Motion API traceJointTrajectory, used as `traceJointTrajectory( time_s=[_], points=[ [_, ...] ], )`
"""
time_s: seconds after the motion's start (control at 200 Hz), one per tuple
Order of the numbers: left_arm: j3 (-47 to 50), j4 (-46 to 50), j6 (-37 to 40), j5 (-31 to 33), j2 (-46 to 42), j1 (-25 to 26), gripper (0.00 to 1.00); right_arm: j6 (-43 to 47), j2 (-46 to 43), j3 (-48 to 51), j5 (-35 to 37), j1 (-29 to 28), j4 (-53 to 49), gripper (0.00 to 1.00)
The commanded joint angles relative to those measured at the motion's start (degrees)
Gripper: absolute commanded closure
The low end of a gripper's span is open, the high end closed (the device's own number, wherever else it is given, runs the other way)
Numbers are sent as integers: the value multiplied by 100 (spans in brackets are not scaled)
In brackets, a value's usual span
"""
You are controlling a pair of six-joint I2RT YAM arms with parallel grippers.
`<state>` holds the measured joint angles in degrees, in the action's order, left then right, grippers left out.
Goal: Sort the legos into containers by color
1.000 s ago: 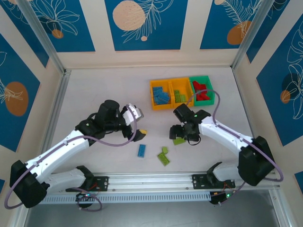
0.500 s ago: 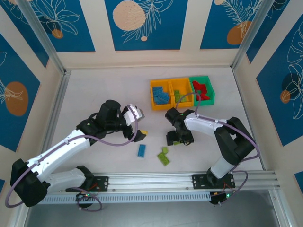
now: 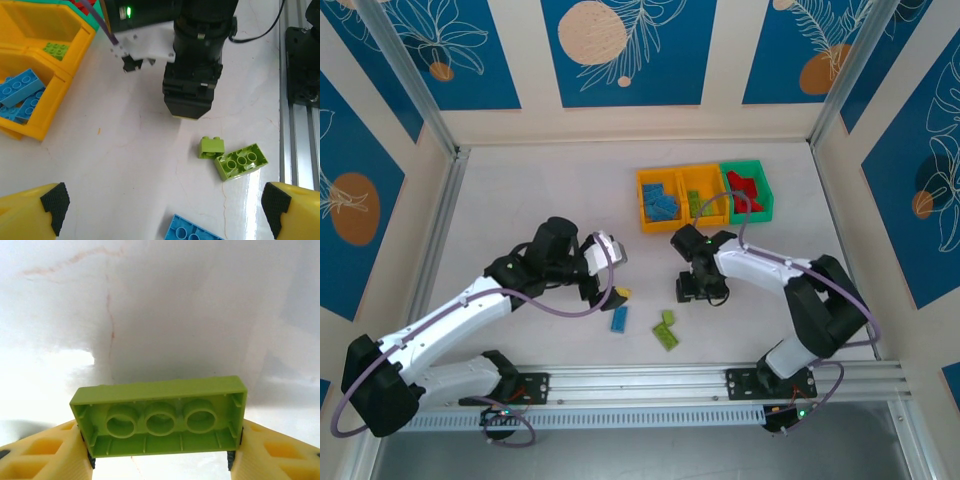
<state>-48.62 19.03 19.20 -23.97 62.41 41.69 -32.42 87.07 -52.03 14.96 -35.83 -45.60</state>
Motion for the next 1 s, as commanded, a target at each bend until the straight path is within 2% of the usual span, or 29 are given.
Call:
traceJointTrajectory(
  time_s=[0.0, 0.09, 0.185, 0.29, 0.415, 0.555, 0.635, 0.815, 0.995],
  points=[
    [-6, -108, 31, -170, -41, 88, 0, -198, -507, -351, 225, 262, -86, 48],
    [-54, -316, -127, -144, 11, 136, 0, -140, -529, -825, 185, 791, 36, 48],
    [-175, -314, -242, 61, 174, 229, 0, -12, -183, -1458, 127, 1412, 295, 48],
    [-296, -156, -274, 412, 313, 385, 0, 184, 610, -2392, 43, 1907, 456, 49],
    [-285, -58, -363, 723, 284, 561, 0, 333, 1713, -3639, -52, 2227, 272, 47],
    [-102, -231, -512, 929, 150, 660, 0, 244, 2711, -5109, -221, 2388, -423, 27],
    [-73, -257, -546, 1027, 148, 674, 0, 151, 2927, -5651, -225, 2393, -757, 21],
    [-111, -322, -464, 1300, 149, 687, 0, 7, 2266, -5215, -430, 2390, -777, 17],
    [6, -434, -333, 1599, -41, 685, 0, -85, 545, -3358, -818, 2115, -492, 17]
  ],
)
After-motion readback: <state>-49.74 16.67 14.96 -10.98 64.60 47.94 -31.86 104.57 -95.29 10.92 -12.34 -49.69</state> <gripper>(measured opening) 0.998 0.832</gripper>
